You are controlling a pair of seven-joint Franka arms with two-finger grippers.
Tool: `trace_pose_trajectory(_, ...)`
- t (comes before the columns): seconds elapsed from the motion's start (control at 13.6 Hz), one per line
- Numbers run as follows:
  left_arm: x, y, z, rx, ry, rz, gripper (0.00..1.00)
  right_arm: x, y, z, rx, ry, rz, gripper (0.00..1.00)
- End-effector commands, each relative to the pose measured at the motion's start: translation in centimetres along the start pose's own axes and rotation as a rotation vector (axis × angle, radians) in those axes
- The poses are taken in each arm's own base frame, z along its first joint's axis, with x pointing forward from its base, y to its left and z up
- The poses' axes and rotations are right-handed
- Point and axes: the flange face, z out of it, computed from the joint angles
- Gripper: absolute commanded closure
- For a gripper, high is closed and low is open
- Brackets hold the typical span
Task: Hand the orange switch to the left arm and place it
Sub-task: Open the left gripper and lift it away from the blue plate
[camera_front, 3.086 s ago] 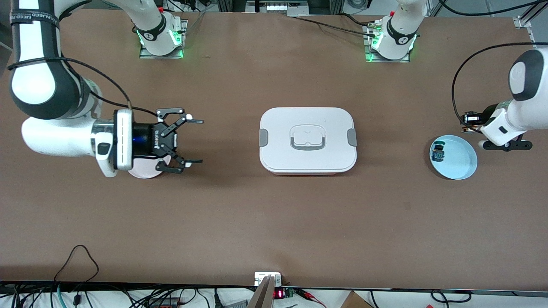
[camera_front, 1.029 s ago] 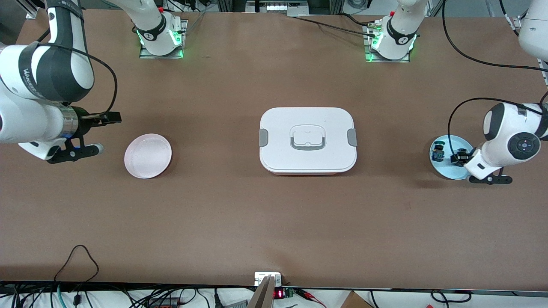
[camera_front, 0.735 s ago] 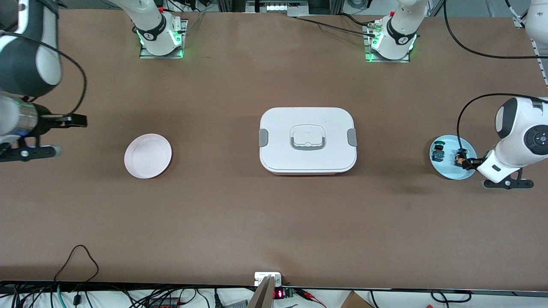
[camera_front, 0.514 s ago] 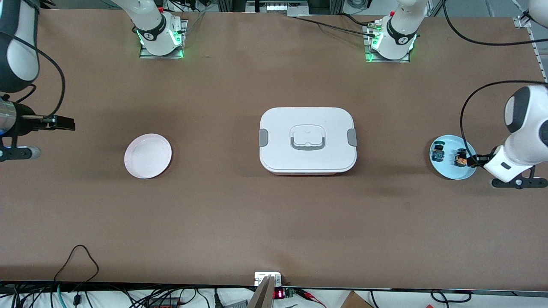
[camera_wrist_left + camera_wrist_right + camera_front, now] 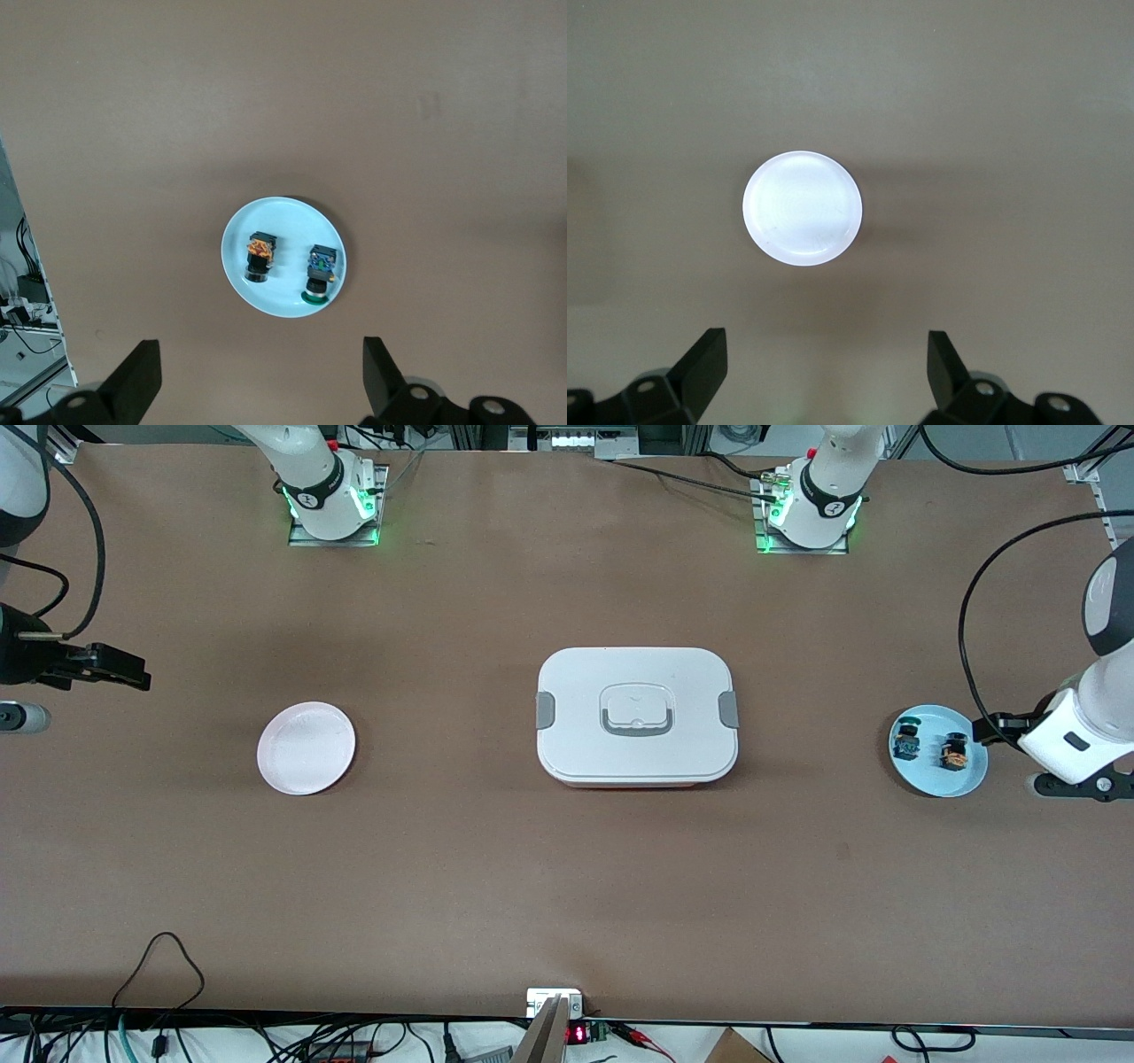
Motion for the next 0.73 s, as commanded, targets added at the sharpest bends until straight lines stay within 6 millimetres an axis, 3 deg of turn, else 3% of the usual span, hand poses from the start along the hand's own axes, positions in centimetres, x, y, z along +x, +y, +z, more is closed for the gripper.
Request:
trace_pose_trajectory(0.0, -0.9, 2.3, -3.7, -0.050, 0.007, 0.049, 0.00, -1.7, 0.1, 0.9, 0.021, 0.015, 0.002, 0.00)
trace_pose_trajectory(0.29, -3.3, 2.3, -8.8, -0.163, -0.005, -0.009, 0.00, -3.1, 0.6, 2.0, 0.034, 0.072, 0.010, 0.00)
trace_pose_trajectory(0.51, -4.3, 0.6, -9.2, -0.252, -0.042, -0.076, 0.00, -3.4, 0.1, 1.6, 0.023, 0.069, 0.008, 0.00)
trace_pose_trajectory(0.66, -5.5, -2.3, -9.4, -0.287, -0.029, -0.067, 0.00, -3.5, 0.0, 1.2, 0.021, 0.075, 0.004, 0.00)
